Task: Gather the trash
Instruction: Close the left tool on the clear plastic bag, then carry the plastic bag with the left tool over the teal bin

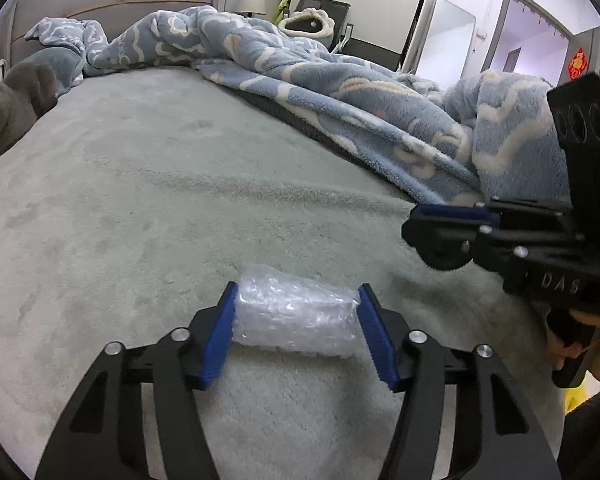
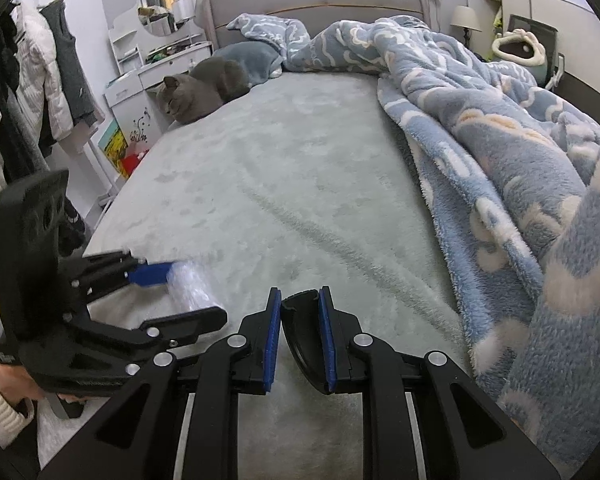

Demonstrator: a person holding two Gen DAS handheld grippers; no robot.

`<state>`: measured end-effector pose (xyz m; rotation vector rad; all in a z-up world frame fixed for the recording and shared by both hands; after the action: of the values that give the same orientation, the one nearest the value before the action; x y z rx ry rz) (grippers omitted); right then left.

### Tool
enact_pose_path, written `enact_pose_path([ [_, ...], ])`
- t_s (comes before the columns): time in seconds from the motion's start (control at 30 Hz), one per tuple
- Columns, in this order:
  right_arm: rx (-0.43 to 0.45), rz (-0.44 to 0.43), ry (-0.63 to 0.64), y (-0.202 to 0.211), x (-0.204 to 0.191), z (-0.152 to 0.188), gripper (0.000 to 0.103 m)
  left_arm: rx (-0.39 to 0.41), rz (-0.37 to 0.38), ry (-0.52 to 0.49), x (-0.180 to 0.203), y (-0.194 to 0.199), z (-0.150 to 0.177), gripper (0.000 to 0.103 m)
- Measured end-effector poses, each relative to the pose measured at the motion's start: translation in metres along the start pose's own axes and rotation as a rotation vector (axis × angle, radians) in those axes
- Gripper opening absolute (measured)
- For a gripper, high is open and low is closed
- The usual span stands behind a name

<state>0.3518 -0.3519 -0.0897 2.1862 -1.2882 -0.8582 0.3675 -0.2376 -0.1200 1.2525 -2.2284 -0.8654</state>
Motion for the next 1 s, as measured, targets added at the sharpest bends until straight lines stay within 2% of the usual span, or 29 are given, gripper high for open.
enact_pose_path([
  [0.13, 0.007, 0.004, -0.009, 0.002, -0.004, -0.003, 0.019, 0.014, 0.004, 0.007, -0.005, 0.011, 0.001, 0.06],
  [0.33, 0.035, -0.002, -0.004, 0.005, -0.024, -0.012, 0.019, 0.029, -0.036, 0.019, -0.024, 0.033, 0.008, 0.06],
  [1.0, 0.014, -0.077, 0.091, -0.024, -0.151, -0.005, 0.019, 0.021, -0.206, 0.163, -0.119, 0.135, 0.057, 0.061],
])
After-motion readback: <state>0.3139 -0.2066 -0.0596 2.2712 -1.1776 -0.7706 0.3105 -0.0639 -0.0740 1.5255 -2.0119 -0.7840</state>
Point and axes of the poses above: each gripper's, at about its wrist camera, not at the fingertips, and y roughly against the way its jaws point, x to its right, z to its underside, the point moved 3 cm from there along -y, roughly the way its jaws point, and after that the axes turned 11 degrees about -z, right-handed, at the moved point
